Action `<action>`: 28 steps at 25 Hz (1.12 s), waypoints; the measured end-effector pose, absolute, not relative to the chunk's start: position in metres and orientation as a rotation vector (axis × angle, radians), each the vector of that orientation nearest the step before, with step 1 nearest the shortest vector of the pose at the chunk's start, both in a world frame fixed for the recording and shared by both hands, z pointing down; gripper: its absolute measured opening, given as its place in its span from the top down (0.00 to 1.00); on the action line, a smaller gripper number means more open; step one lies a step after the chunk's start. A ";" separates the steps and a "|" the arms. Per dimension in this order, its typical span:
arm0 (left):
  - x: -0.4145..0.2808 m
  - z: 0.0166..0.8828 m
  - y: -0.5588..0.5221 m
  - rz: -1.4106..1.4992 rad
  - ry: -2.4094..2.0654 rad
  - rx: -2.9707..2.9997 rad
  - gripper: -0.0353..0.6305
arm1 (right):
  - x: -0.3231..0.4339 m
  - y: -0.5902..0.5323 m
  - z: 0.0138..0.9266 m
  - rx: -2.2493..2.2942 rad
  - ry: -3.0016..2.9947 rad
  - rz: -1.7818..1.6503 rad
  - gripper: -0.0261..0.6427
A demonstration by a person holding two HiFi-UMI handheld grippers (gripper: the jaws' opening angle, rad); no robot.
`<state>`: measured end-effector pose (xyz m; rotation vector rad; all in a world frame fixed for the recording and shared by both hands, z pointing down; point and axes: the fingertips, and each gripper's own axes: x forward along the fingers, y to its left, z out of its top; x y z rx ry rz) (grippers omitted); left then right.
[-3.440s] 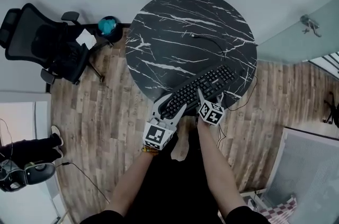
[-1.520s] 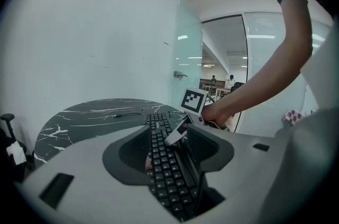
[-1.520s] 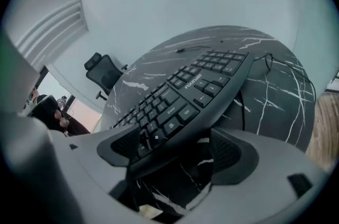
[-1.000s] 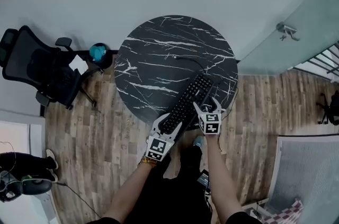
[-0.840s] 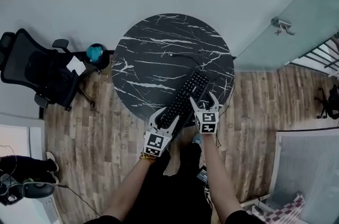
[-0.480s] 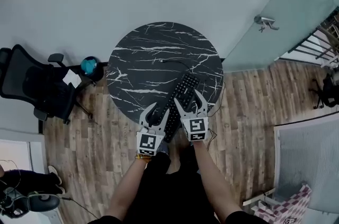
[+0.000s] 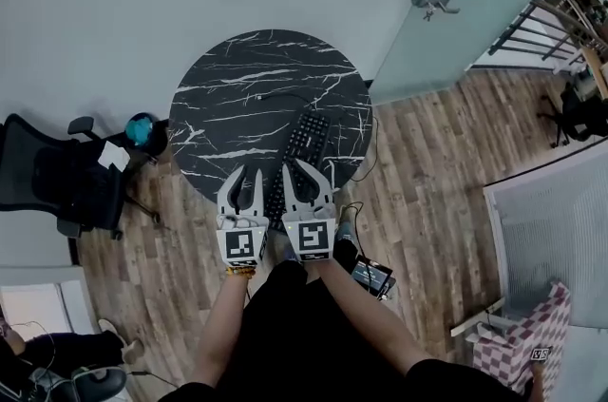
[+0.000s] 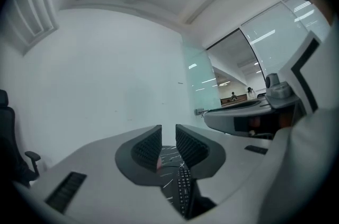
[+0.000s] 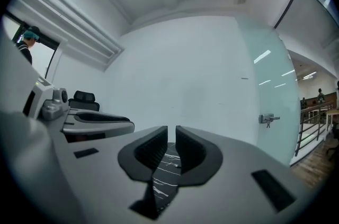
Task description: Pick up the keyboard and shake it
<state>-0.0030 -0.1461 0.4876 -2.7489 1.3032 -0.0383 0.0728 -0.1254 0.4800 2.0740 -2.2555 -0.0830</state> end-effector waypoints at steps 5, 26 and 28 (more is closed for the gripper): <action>-0.001 0.469 -0.120 0.051 1.295 -2.763 0.87 | 0.079 -0.103 0.471 2.052 -2.264 -0.088 0.86; -0.018 0.514 -0.100 -0.103 1.294 -2.747 0.92 | 0.055 -0.100 0.505 1.877 -2.304 -0.036 0.92; -0.021 0.518 -0.102 -0.104 1.305 -2.753 0.92 | 0.052 -0.102 0.508 1.857 -2.311 -0.030 0.92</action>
